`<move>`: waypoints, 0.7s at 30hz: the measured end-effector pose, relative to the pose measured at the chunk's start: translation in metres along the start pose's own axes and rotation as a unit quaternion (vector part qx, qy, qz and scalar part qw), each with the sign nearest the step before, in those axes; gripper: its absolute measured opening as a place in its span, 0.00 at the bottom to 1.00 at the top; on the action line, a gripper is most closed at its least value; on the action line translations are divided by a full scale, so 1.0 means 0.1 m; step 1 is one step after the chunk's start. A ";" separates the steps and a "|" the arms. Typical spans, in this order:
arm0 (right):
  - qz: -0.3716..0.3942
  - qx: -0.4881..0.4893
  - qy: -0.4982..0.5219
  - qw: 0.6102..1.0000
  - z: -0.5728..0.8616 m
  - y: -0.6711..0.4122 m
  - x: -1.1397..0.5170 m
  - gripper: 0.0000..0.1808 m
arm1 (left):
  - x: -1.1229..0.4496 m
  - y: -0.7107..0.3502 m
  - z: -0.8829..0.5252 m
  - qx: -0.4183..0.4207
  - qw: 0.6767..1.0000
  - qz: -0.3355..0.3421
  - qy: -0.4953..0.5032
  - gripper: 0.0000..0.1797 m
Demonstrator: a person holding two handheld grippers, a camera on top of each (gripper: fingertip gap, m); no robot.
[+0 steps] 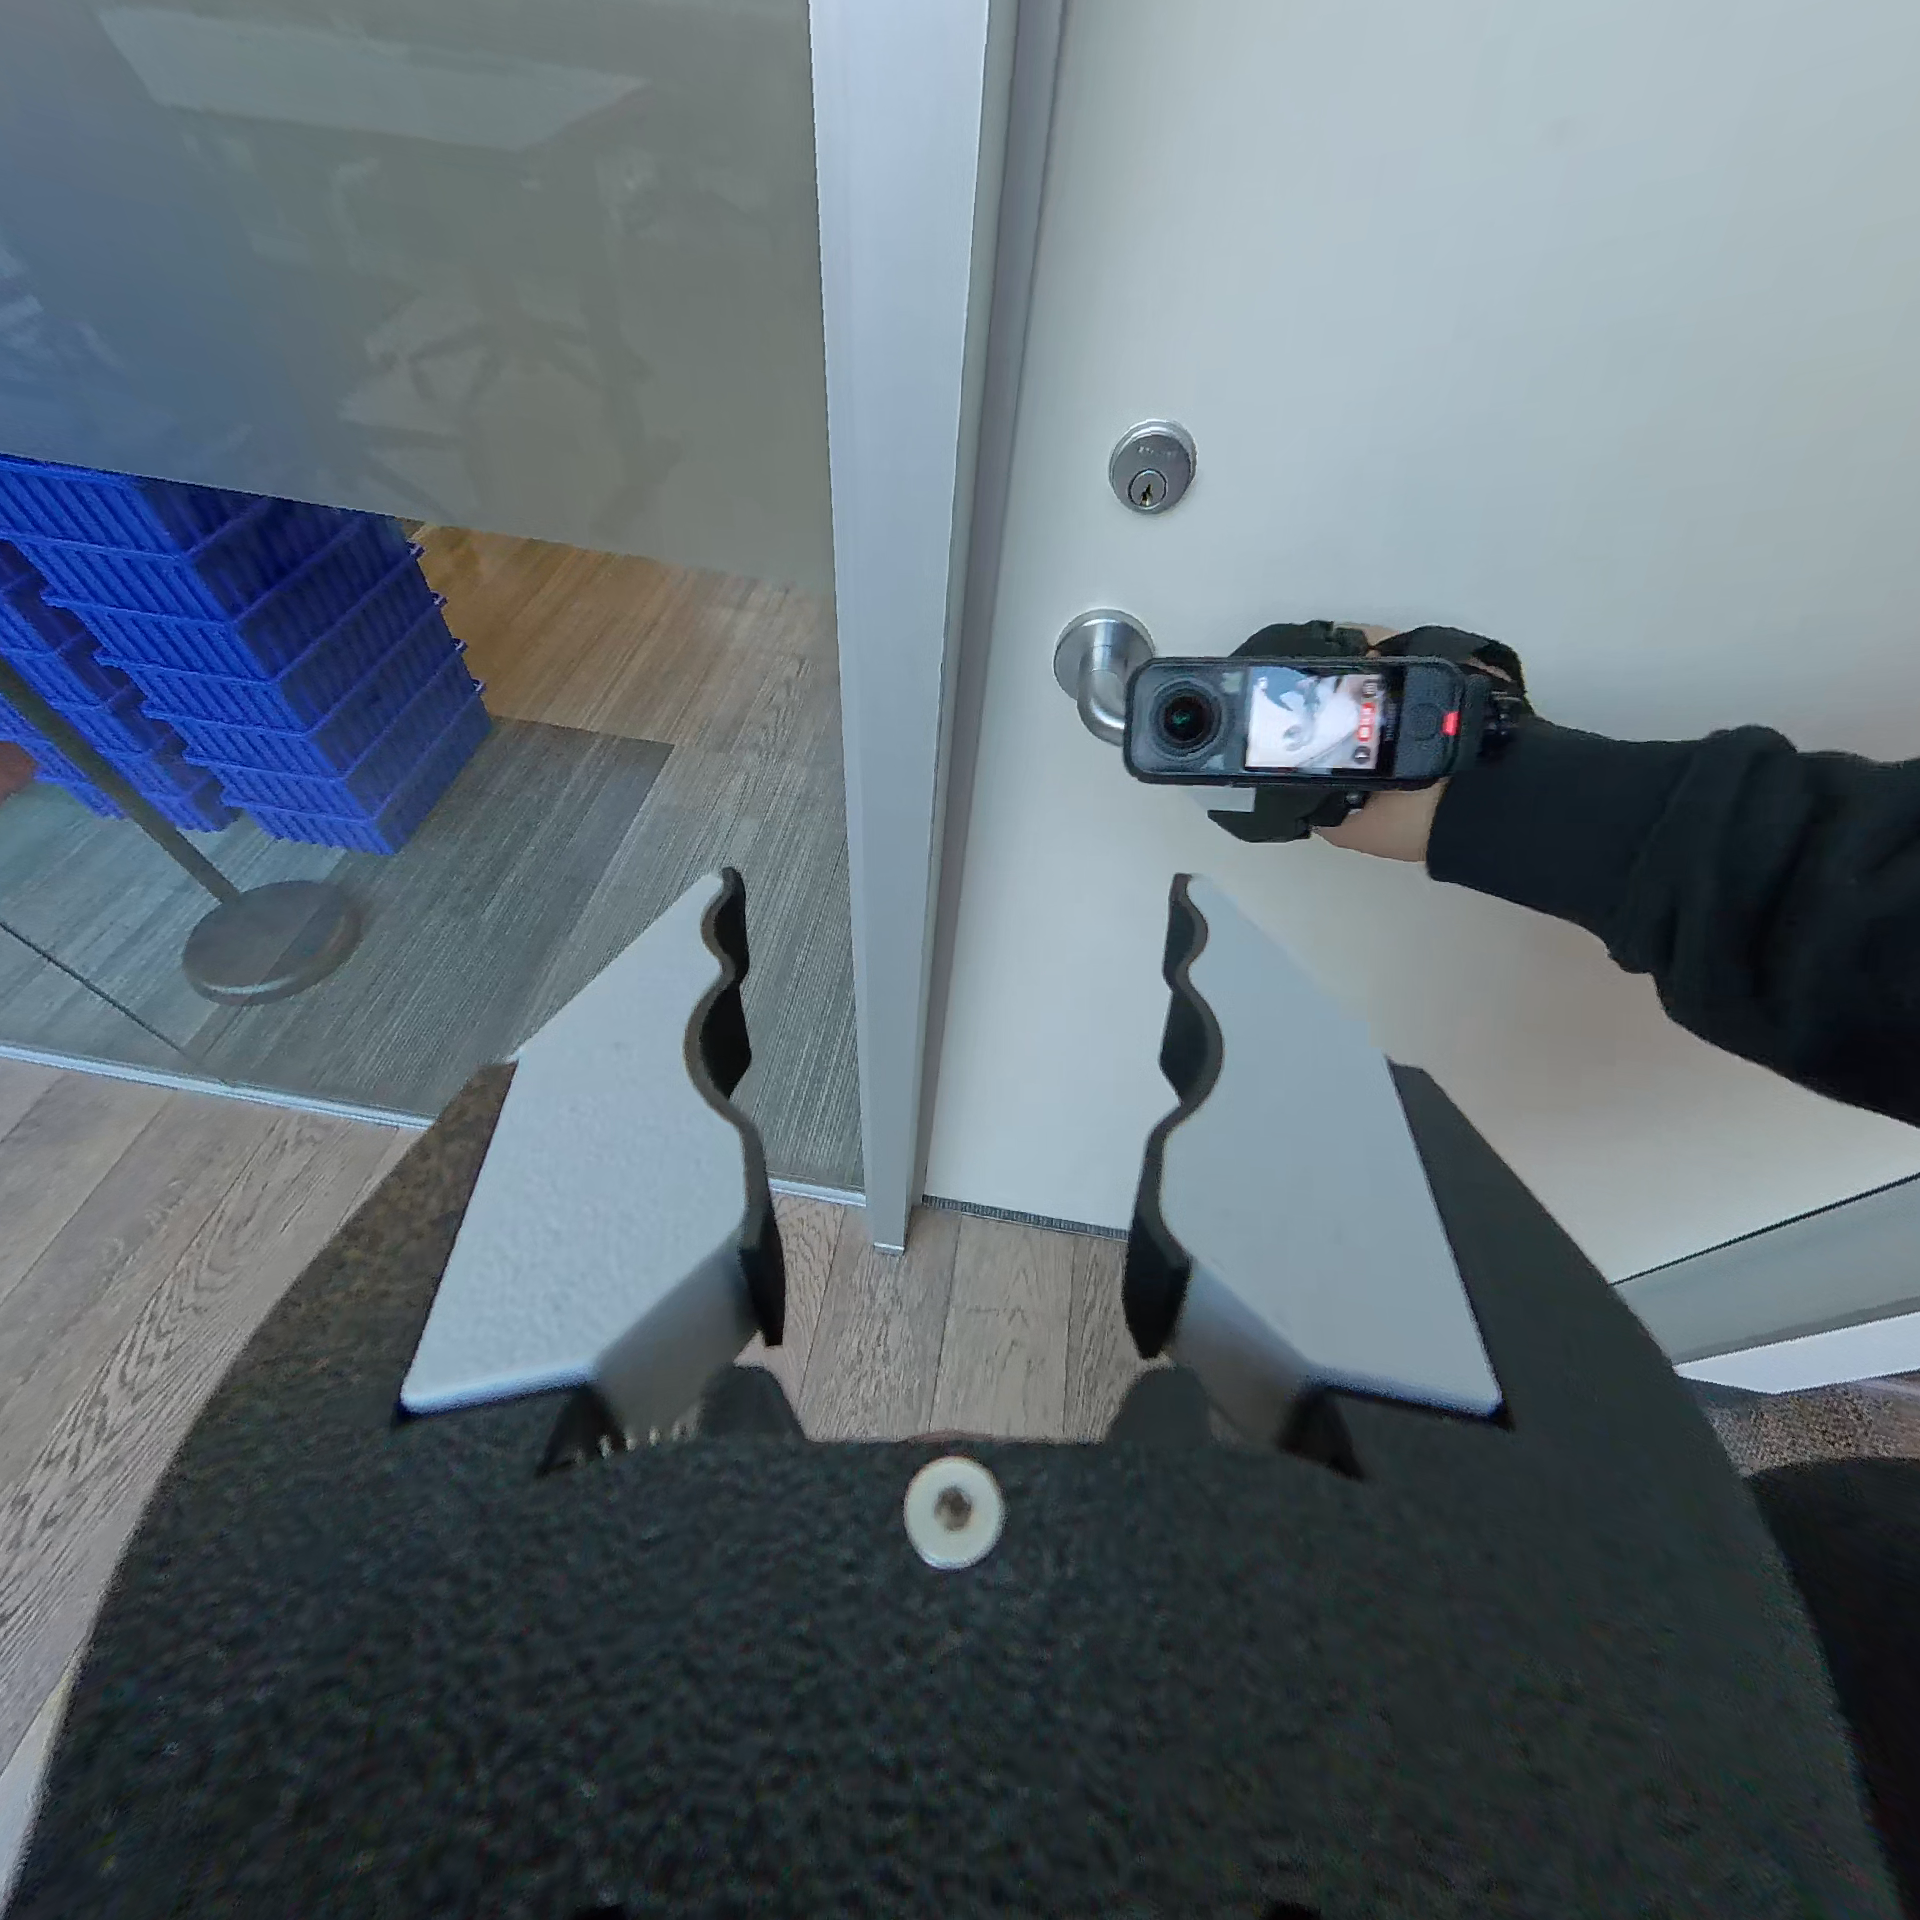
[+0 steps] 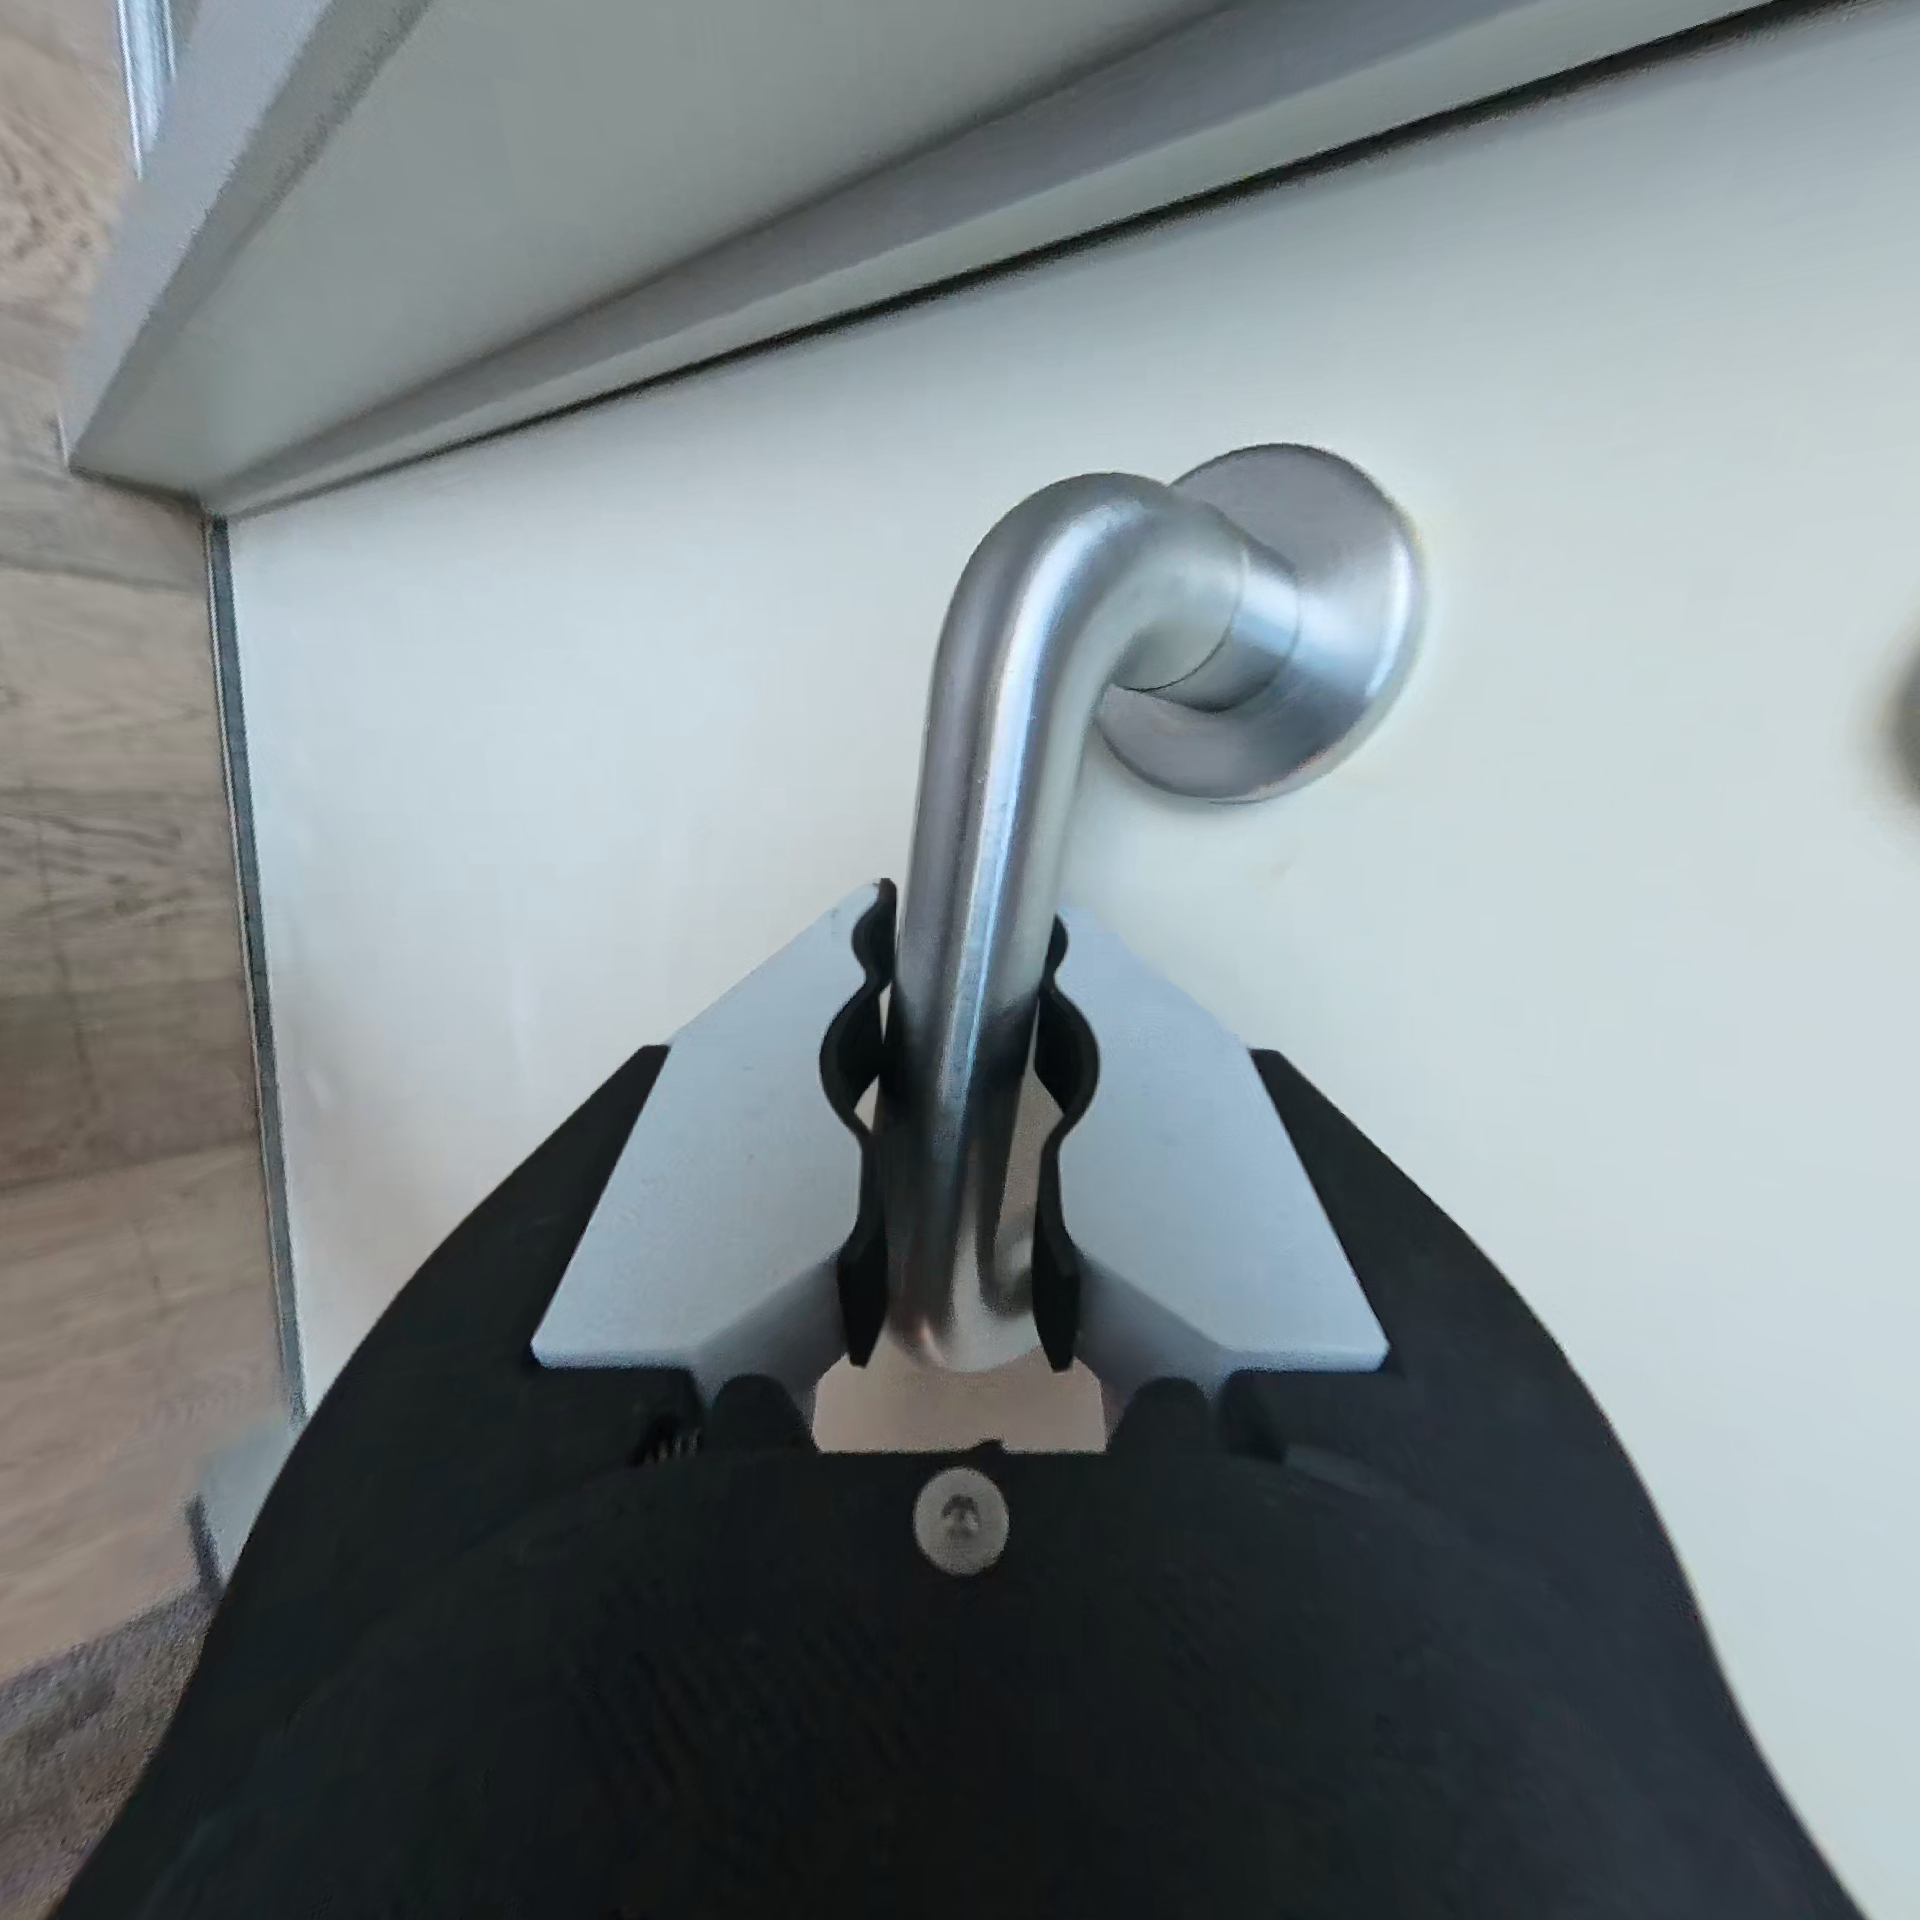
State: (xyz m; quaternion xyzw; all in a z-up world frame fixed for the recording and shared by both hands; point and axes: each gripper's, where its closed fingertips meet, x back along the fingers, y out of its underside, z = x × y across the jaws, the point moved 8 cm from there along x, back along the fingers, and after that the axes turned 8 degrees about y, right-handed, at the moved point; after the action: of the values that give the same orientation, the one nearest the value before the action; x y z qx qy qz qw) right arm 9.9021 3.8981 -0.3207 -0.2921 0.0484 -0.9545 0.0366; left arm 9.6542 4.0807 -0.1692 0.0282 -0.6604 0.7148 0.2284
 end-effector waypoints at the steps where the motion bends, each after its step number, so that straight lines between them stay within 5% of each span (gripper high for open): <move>1: 0.018 -0.002 0.012 1.000 0.00 -0.01 0.07 0.16 | 0.01 0.01 0.00 -0.001 1.000 -0.003 -0.002 0.44; 8: 0.129 -0.083 0.002 0.988 -0.16 -0.17 0.76 0.25 | 0.02 0.13 -0.17 0.024 0.999 -0.021 -0.030 0.44; 16: 0.255 -0.261 -0.175 0.915 -0.30 -0.64 1.32 0.48 | 0.18 0.18 -0.51 0.041 0.991 -0.042 -0.122 0.45; 21: 0.250 -0.241 -0.074 0.935 0.19 -0.33 1.07 0.47 | 0.34 0.09 -0.80 0.057 0.979 -0.024 -0.195 0.46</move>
State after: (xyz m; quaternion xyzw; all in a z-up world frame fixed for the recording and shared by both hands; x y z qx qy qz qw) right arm 9.8224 3.9192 -0.2420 -0.3401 0.3459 -0.8499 0.2058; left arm 9.6413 4.1670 -0.1756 0.1960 -0.6498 0.7260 0.1107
